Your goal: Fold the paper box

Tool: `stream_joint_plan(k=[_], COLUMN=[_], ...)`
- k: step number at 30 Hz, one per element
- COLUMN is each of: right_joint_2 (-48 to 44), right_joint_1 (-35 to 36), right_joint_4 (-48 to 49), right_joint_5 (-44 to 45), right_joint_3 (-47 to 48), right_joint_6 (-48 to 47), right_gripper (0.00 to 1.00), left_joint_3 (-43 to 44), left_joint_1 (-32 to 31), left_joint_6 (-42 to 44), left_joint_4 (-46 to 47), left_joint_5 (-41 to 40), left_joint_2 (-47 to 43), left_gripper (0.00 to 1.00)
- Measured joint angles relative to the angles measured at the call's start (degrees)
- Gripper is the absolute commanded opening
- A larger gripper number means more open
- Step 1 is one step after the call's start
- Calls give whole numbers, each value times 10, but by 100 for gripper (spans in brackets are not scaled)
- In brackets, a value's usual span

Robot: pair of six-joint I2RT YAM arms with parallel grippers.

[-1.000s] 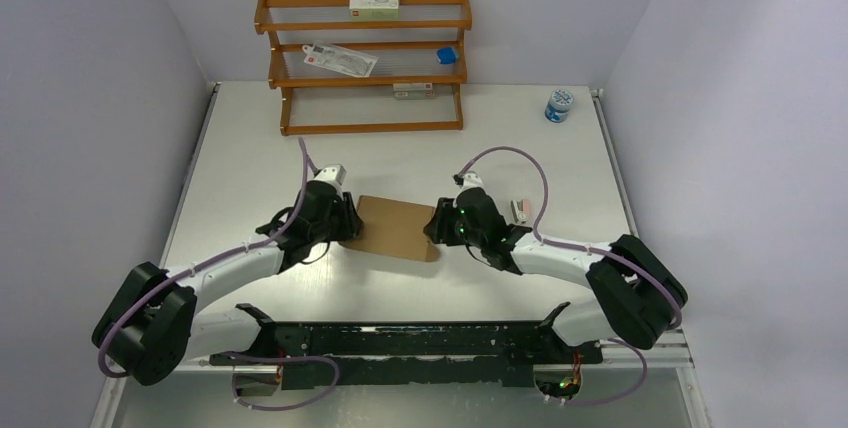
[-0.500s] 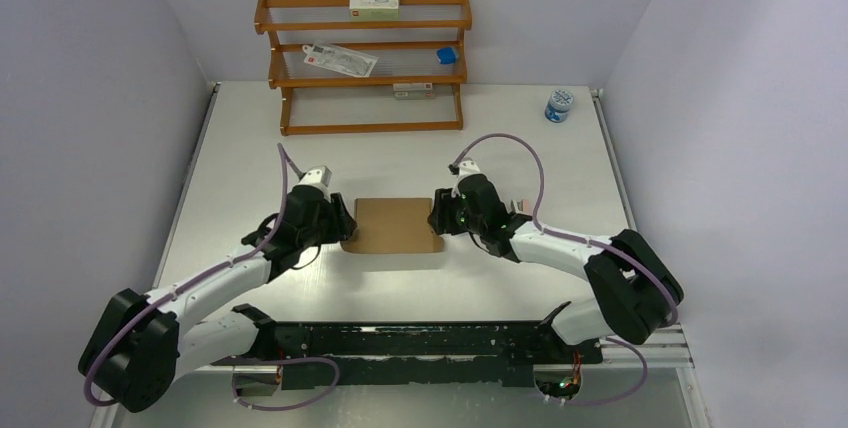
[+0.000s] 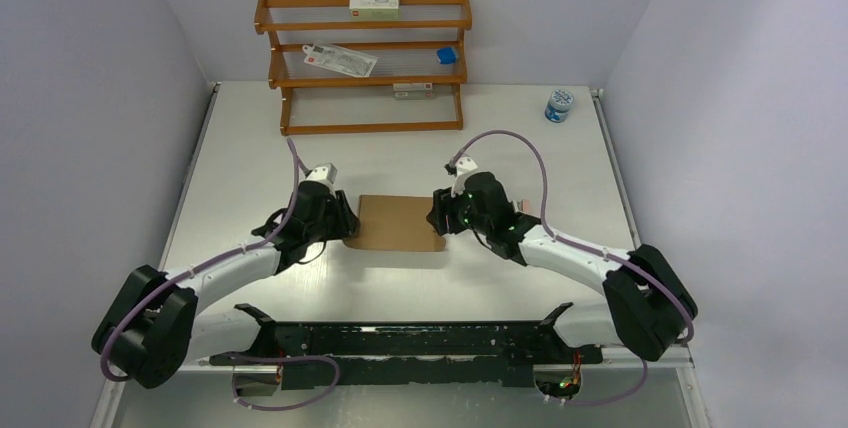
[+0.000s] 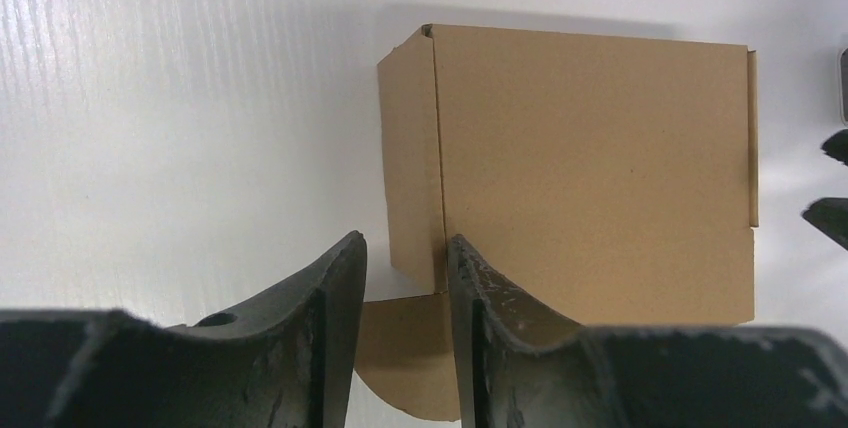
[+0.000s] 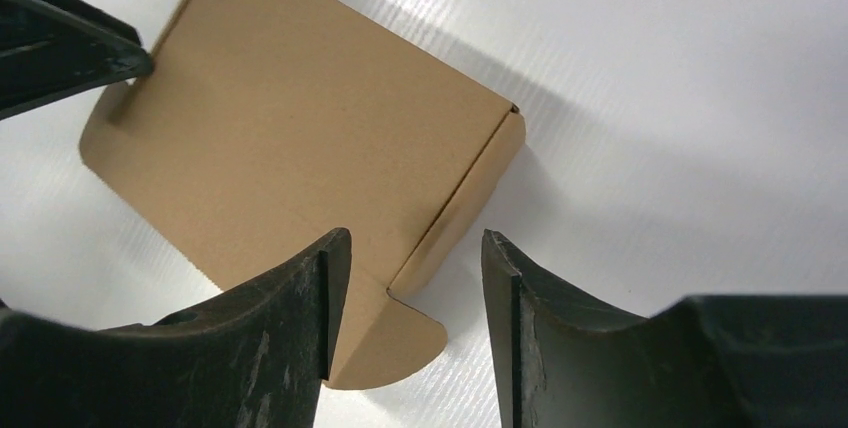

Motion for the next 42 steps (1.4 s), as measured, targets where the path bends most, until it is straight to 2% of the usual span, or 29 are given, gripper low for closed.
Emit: stream_joint_plan(k=[3,6,10,17,23,29,36,40,42], right_joint_2=[-24,-41,-44,-15,61,146,241,268,277], right_joint_1=[10,43,119,224,322,384,398,398,398], right_joint_4=[-3,-11,-25,-69,-106,-129,-106,-60,-45], right_joint_5=[0,12,49,133,230,316,429,469,480], right_joint_3=[0,7,26,86,147,172,179,169,169], right_joint_6=[-27,-60,-106,-189,-250,-301,-375,-423,-438], right_gripper=[57,58,59,59,60,61,59,52,41], left_joint_3=[0,2,30,152,230,248,219,216,216], left_joint_1=[0,1,1,2,2,8,83,93,93], left_joint_6=[0,2,13,44,108,181,210,217,219], left_joint_4=[6,-2,-59,-183,-257,-295,-299,-299,-299], left_joint_5=[0,-1,-9,-66,-135,-215,-199,-187,-182], left_joint_2=[3,2,-23,-123,-176,-193,-199,-209,-215], left_gripper=[46,60,75,86,90,90,90,90,89])
